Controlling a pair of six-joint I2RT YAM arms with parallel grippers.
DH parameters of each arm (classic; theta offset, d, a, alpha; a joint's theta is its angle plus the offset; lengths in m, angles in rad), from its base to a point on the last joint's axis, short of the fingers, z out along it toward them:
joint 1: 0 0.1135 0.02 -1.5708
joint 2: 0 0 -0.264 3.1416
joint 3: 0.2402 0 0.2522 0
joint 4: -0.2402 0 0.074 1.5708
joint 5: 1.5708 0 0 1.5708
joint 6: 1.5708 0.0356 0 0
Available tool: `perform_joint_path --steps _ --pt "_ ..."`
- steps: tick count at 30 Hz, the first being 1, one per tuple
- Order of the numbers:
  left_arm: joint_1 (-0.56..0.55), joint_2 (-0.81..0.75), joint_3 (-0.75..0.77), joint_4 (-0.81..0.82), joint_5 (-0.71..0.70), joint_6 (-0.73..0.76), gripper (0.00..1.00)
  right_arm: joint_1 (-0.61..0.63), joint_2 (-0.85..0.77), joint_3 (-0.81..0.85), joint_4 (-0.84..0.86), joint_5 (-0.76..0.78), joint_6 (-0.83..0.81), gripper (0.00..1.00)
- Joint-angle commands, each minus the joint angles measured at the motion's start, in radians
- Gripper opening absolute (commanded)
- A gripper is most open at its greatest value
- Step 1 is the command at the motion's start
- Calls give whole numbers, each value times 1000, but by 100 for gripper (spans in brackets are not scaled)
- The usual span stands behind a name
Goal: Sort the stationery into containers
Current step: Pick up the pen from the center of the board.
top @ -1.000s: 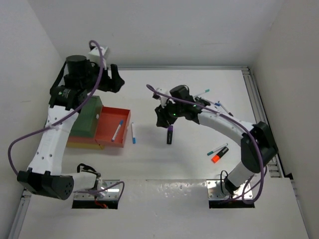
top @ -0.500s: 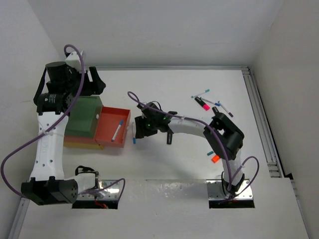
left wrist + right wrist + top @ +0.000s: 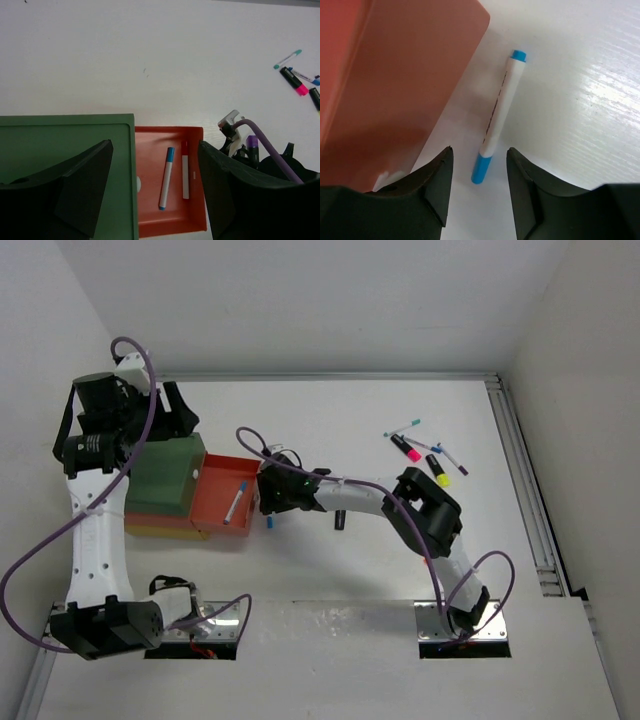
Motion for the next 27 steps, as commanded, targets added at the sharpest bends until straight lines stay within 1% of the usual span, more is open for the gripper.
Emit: perform_joint_path --steps 1,8,11,14,16,19,22,24,26,27 --pt "30 -22 0 3 37 19 75 9 29 57 -27 105 23 46" --pt "72 -17 6 -21 60 37 75 9 79 65 -15 148 -1 44" --pt "87 -16 12 -32 66 44 75 1 88 57 -15 141 0 43" --pt "95 -16 14 -33 74 40 75 -8 87 46 -21 139 -9 39" --pt "99 -14 14 -36 77 42 75 -20 78 26 -21 138 -20 34" --pt "106 -11 12 -38 83 44 75 -39 47 -15 -19 145 -61 31" --pt "110 -2 12 -36 90 37 75 -62 32 -41 -33 141 -111 23" --pt "112 1 18 -36 97 37 75 -76 24 -37 -79 127 -131 21" --pt "113 6 34 -47 95 51 75 -77 13 -23 -145 115 -209 20" --pt "113 6 34 -50 93 51 75 -79 9 -23 -166 115 -210 20"
